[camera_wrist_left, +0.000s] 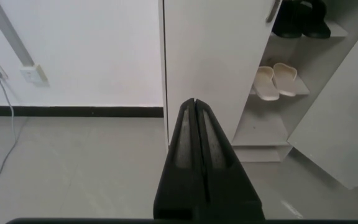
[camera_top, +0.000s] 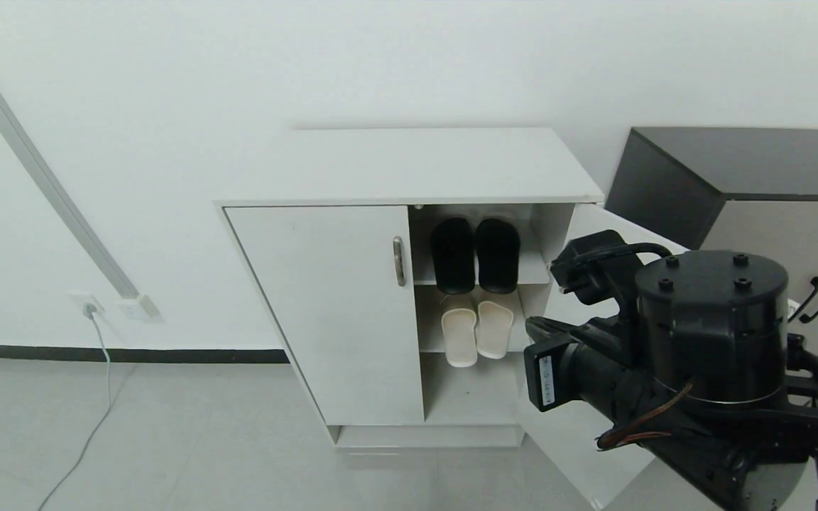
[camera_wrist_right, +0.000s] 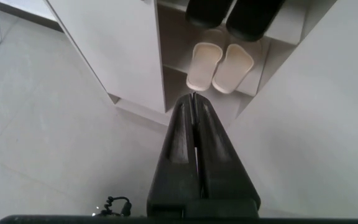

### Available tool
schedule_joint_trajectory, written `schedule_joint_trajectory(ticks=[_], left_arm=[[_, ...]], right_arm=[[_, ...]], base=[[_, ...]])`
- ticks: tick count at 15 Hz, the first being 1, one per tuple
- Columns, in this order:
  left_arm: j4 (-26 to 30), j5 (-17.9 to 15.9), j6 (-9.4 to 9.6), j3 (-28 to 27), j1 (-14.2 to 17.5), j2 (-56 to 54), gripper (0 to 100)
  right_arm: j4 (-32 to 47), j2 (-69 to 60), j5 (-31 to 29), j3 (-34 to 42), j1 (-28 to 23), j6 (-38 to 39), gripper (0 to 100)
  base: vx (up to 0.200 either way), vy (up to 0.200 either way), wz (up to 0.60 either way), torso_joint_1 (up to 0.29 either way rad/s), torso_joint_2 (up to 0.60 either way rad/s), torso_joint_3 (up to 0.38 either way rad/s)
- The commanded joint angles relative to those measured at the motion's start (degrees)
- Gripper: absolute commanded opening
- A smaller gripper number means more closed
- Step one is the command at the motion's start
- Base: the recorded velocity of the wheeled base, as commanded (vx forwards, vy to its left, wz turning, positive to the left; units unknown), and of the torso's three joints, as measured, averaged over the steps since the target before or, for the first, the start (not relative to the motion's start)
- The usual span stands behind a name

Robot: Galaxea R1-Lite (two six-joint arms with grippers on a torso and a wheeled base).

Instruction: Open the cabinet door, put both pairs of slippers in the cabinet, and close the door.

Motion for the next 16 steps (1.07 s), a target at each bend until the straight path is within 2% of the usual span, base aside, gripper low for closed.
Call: schedule_joint_trajectory(ticks=[1, 2, 6, 12, 16], left_arm=[[0.0, 0.02, -0.02, 0.0, -0.09, 0.07, 0], [0.0, 0.02, 0.6, 0.0, 0.0, 0.07, 0], [0.0, -0.07, 0.95, 0.0, 0.0, 0.07, 0], [0.0, -0.07, 0.78, 0.0, 0.0, 0.07, 0], [0.0, -0.07, 0.86, 0.0, 0.0, 0.07, 0]], right_arm=[[-0.03, -0.07, -0.01, 0.1, -0.09, 0.01, 0], [-0.03, -0.07, -0.01, 0.01, -0.17, 0.01, 0], [-0.03, 0.2, -0.01, 0.01, -0.44, 0.01, 0], [-0.03, 0.11, -0.01, 0.1, -0.44, 0.01, 0], [-0.12, 0.02, -0.01, 0.27, -0.44, 0.01, 0]], base=[[0.0, 0.0, 0.0, 0.203, -0.52, -0.315], [0.0, 0.0, 0.0, 0.203, -0.52, -0.305], [0.0, 0.0, 0.0, 0.229, -0.55, -0.321], [0.0, 0.0, 0.0, 0.255, -0.58, -0.327], [0.0, 0.0, 0.0, 0.2, -0.42, -0.226]])
